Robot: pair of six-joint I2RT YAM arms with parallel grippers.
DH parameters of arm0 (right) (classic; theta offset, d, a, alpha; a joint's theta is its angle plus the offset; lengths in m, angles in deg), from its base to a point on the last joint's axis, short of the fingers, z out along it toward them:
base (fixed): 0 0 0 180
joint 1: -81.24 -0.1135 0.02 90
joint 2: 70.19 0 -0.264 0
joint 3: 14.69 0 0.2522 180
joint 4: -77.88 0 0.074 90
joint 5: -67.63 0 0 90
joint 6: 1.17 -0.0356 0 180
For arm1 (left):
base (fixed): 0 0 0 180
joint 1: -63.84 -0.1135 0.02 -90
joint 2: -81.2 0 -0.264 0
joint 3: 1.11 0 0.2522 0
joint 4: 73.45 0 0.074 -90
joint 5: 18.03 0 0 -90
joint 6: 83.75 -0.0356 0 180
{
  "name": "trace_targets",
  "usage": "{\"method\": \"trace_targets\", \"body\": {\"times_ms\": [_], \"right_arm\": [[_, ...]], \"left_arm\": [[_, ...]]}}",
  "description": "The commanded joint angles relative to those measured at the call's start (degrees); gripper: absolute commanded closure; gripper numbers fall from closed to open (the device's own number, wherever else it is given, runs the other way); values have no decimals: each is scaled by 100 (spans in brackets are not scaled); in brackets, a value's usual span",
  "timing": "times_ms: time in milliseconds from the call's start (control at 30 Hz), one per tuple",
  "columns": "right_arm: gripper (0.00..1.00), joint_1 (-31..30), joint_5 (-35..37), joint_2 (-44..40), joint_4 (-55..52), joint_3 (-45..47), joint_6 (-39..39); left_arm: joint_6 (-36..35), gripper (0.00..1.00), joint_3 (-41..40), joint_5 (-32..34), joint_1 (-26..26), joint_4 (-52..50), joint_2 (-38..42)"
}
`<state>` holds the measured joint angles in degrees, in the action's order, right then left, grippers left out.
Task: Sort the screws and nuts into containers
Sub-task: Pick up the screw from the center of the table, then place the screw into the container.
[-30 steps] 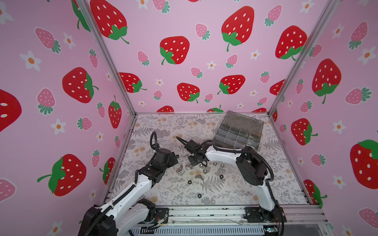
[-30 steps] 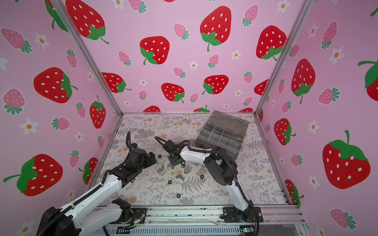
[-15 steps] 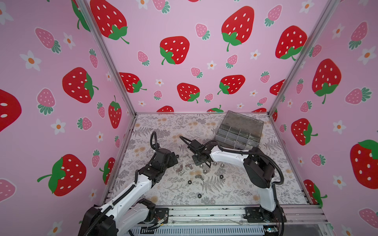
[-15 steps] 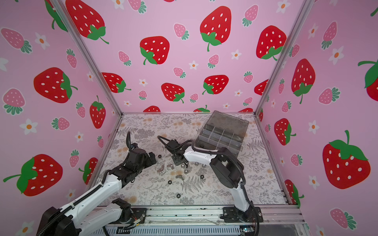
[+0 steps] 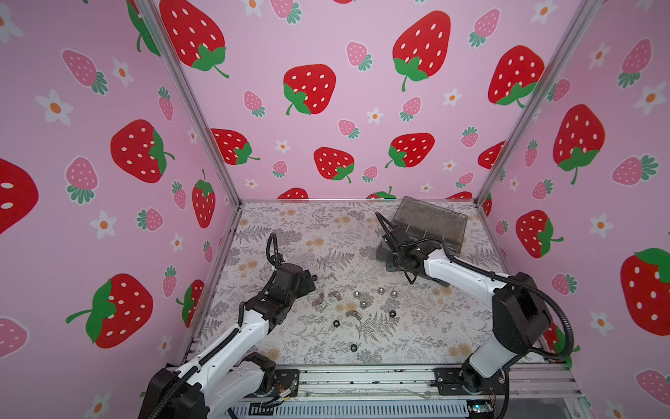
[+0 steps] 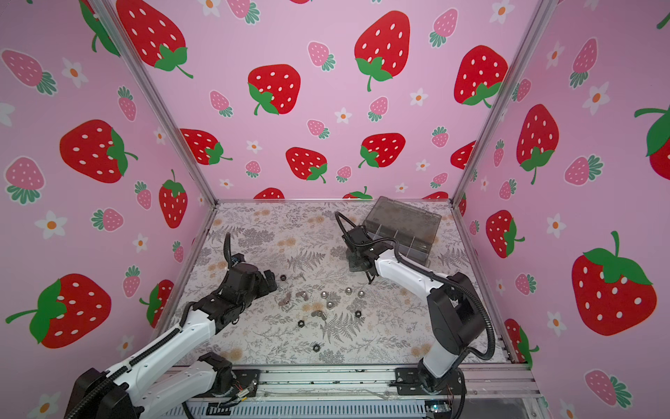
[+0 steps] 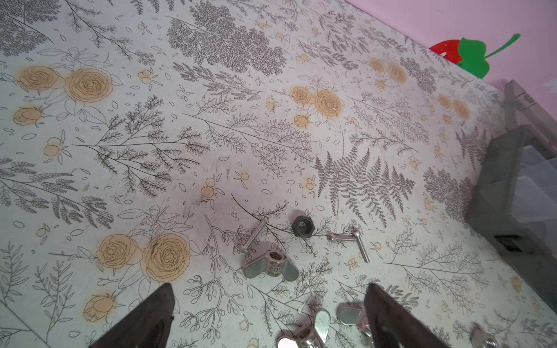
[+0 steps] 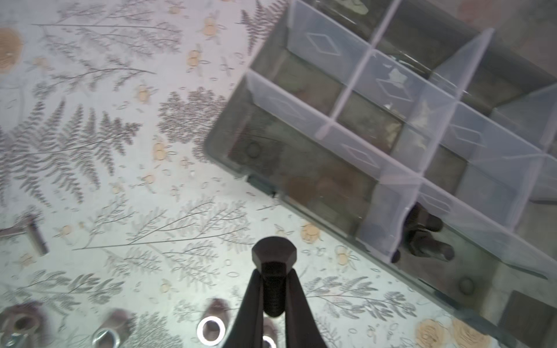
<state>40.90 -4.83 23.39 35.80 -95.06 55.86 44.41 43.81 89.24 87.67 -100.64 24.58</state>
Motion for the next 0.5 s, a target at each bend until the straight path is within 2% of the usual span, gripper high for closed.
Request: {"method": "trace_targets", "body": {"times_ms": [0,467], "right_arm": [[100,279,-16,-299,-7,252,-126],[100,1205,-95,-337,200,662,87]], "left_arm": [[-21,1,38,46,-29,121,88],[-30,1,4,81,-51,209,202]]}}
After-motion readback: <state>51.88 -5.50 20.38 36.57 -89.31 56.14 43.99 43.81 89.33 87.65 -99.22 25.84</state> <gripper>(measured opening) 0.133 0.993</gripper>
